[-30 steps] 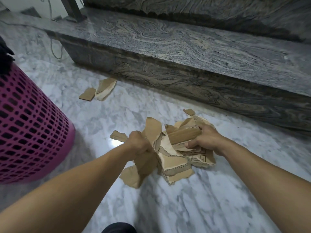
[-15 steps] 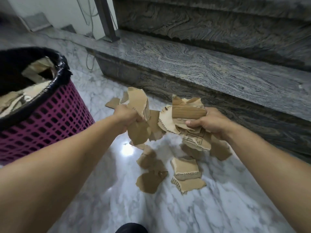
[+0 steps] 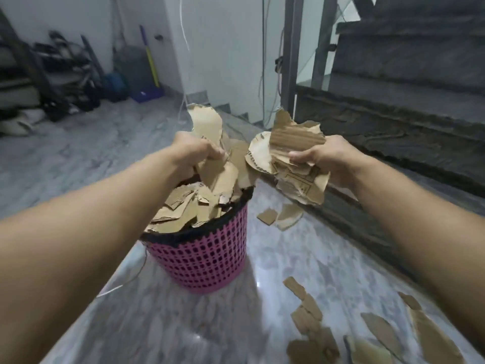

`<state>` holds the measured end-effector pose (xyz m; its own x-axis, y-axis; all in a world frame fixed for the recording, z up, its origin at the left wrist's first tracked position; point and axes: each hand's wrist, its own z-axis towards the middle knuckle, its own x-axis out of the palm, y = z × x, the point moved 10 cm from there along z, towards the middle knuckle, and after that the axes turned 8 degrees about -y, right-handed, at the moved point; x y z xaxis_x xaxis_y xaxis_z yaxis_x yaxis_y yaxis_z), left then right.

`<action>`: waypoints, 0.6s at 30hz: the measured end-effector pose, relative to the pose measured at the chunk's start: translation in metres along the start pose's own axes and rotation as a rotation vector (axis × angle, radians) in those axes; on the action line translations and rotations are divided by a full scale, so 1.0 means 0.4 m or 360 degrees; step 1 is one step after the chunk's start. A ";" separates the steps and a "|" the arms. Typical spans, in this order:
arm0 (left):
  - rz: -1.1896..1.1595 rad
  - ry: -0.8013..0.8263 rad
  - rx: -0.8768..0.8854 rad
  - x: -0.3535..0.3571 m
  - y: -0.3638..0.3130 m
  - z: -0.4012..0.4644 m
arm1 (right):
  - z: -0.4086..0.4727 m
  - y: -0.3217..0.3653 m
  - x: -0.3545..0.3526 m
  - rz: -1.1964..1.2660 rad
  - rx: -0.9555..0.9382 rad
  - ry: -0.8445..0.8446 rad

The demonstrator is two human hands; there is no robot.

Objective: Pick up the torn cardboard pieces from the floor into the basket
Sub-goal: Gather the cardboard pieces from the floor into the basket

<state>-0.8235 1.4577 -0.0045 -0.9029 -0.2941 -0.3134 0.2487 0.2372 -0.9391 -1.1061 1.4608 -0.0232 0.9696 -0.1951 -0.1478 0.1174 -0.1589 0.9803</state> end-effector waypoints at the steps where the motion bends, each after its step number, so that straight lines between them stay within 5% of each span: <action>1: -0.0024 -0.0074 -0.0029 -0.062 0.012 0.022 | -0.001 0.032 0.064 0.0000 -0.0015 0.0067; 10: 0.0515 -0.0099 -0.0301 -0.246 0.249 0.036 | -0.026 0.006 0.456 -0.0316 0.0014 0.0312; 13: 0.0757 -0.0247 -0.0135 -0.272 0.260 0.048 | -0.017 -0.023 0.470 -0.0620 -0.0082 0.0248; 18: 0.1201 -0.0576 0.0071 -0.274 0.195 0.062 | 0.002 -0.005 0.368 -0.0464 -0.0150 0.0078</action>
<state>-0.6967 1.4855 -0.0468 -0.3220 -0.3520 -0.8789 0.7616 0.4552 -0.4613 -0.9638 1.4314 -0.0471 0.9011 -0.1073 -0.4202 0.4092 -0.1106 0.9057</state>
